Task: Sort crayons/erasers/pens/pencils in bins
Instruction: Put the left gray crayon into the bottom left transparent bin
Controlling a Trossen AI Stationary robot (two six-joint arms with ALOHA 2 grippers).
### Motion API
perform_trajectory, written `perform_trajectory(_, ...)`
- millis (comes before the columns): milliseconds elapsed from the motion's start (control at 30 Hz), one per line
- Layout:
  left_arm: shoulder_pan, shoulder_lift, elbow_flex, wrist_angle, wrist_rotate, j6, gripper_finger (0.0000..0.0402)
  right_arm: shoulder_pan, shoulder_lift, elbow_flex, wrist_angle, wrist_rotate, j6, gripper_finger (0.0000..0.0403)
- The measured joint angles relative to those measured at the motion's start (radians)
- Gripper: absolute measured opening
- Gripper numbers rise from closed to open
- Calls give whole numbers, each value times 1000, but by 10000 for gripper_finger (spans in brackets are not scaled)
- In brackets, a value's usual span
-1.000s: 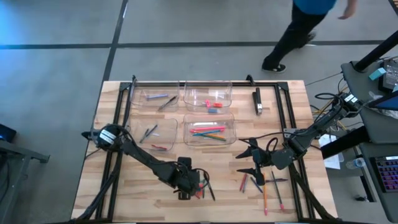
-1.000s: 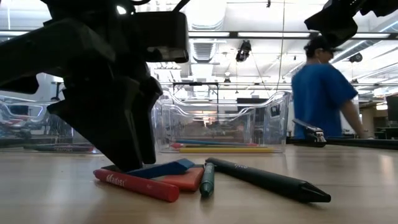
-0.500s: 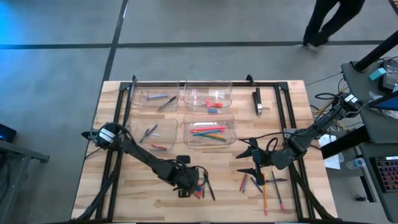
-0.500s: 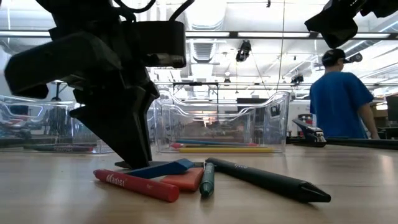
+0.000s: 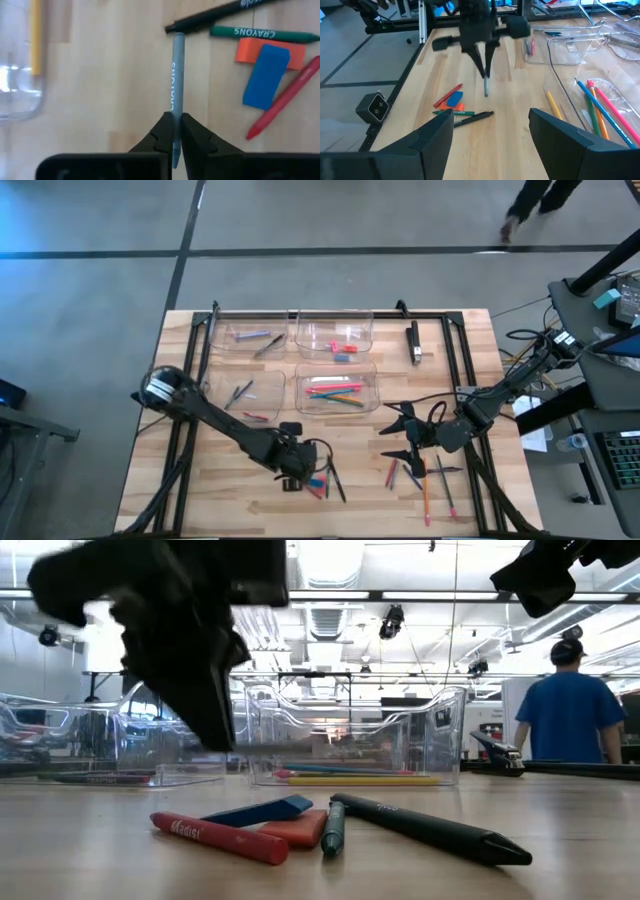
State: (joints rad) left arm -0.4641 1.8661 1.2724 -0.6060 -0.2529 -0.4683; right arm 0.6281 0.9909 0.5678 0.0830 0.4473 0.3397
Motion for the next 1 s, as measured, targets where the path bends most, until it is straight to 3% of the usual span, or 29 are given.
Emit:
perform_trajectory(233,0,-169,0,-159,-116,-10,2,0,0,0,-2,0,0,247)
perform_trajectory(567,0,-477,-62,-508,-280,-170,1,0,0,0,-3,0,1,247)
perform_trajectory(867,32,-652,-333,-529,-288,-285,1,0,0,0,0,0,1,247)
perform_trajectory(1000,42,-695,-441,-507,-288,-358,26,0,0,0,1,0,0,247)
